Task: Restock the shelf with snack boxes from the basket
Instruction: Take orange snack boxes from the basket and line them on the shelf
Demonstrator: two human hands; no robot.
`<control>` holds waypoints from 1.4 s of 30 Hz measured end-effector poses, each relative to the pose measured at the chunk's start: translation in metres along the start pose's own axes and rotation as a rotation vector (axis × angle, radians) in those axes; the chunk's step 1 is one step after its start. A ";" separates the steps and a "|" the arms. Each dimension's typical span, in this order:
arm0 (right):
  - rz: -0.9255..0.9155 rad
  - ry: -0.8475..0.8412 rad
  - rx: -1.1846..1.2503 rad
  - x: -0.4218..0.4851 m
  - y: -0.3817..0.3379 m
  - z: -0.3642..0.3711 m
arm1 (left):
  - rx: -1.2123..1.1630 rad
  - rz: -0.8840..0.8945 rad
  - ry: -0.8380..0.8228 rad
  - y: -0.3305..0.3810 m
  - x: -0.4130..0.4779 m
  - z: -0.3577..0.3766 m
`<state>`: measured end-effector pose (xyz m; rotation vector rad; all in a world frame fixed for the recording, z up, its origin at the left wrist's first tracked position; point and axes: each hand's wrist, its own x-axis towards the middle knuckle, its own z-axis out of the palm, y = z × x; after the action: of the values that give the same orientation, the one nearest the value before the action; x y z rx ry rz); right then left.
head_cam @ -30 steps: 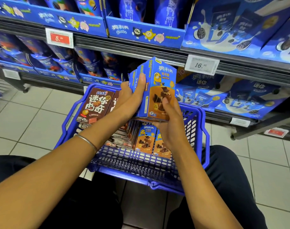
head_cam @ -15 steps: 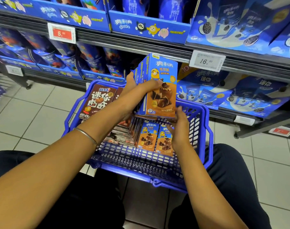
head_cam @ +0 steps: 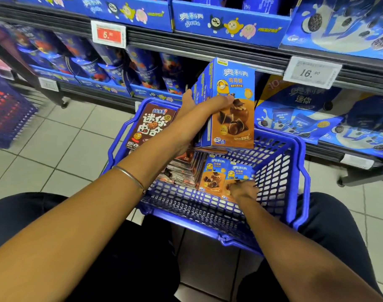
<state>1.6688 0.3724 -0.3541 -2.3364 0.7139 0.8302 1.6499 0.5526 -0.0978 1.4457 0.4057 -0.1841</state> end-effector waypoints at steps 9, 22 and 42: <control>-0.024 0.159 0.120 -0.007 -0.002 -0.002 | -0.051 -0.031 0.154 -0.007 0.013 -0.002; -0.216 0.107 0.155 -0.014 -0.013 0.000 | -0.026 -0.010 0.121 -0.003 0.019 0.006; -0.044 -0.253 0.639 -0.013 -0.012 -0.011 | -0.042 -0.008 0.113 0.002 0.020 0.018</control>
<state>1.6723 0.3779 -0.3346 -1.6403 0.6887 0.7260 1.6717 0.5378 -0.1024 1.4178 0.5045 -0.1000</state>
